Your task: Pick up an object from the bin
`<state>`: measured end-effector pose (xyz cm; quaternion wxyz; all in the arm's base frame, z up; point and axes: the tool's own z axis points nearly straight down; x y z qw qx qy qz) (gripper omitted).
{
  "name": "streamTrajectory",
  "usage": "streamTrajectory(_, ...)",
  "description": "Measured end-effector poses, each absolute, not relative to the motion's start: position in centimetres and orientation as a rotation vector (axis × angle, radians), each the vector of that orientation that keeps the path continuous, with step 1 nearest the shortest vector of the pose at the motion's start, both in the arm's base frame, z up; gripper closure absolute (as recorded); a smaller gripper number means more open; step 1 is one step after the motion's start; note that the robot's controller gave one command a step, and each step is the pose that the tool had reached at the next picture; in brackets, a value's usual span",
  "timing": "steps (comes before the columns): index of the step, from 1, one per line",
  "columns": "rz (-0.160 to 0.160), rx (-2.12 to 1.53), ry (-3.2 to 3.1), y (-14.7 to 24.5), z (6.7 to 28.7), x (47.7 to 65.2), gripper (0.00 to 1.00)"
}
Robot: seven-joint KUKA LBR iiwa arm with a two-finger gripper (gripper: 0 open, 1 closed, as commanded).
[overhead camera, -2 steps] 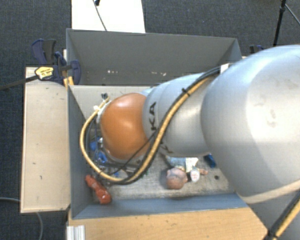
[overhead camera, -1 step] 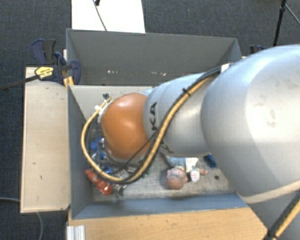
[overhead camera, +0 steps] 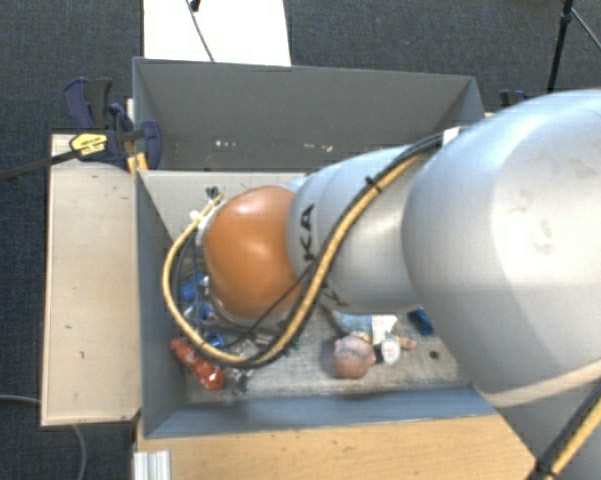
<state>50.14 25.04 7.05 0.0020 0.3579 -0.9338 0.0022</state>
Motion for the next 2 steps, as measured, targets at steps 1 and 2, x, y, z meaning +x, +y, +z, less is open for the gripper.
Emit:
streamTrajectory(1, 0.008, 1.118, -2.934, 24.95, 7.05, 49.53, 0.00)
streamTrajectory(2, 0.009, 1.133, -2.928, 24.93, 7.07, 48.85, 0.00)
